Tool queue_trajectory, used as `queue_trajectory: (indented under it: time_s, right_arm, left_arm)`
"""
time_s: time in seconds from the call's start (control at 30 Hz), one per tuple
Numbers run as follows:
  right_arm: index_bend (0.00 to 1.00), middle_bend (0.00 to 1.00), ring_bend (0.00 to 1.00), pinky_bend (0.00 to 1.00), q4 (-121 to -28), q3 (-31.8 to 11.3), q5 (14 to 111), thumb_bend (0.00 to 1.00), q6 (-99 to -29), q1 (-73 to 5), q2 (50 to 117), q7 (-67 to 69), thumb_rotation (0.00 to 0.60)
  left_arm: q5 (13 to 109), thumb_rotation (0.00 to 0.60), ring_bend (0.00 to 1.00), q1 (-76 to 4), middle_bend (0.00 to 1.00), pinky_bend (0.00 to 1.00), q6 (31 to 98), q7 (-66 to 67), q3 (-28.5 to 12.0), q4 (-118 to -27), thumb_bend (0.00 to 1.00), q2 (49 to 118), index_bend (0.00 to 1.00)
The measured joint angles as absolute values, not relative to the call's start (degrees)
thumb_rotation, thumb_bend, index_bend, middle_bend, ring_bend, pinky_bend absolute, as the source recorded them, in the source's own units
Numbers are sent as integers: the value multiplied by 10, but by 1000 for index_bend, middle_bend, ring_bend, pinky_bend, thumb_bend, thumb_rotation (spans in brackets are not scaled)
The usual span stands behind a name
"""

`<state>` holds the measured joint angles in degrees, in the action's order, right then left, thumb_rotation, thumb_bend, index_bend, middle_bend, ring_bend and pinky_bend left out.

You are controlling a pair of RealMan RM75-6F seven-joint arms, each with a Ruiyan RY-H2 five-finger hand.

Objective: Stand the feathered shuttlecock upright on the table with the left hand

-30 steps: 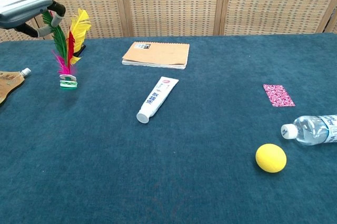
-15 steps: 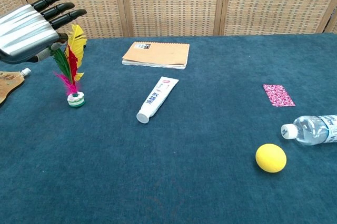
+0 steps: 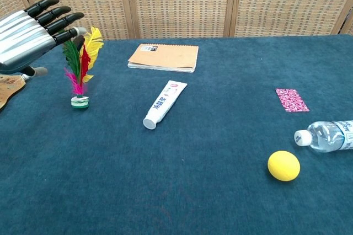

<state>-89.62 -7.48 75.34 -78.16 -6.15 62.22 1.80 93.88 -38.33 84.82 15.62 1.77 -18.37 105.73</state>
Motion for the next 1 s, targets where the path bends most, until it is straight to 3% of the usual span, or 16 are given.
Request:
queue_trajectory:
  time_s: [0.5,0.77,1.0]
  right_arm:
    - [0,0,0,0,-905,-70,778,0,-801,-51,608,54,600]
    - [0,0,0,0,-911,-66,794,0,-819,-41,598,69,600]
    - [0,0,0,0,-914,-63,802,0,-828,-35,593,77,600]
  left_arm:
    - [917,600,0,-339,0,0,938,38,-7,-293,0,995,0]
    - [877,600,0,-285,0,0,913,-48,-6,-559,0,867,0]
    - [810,600,0,-209,0,0,885,-83,10,-852,0,696,0]
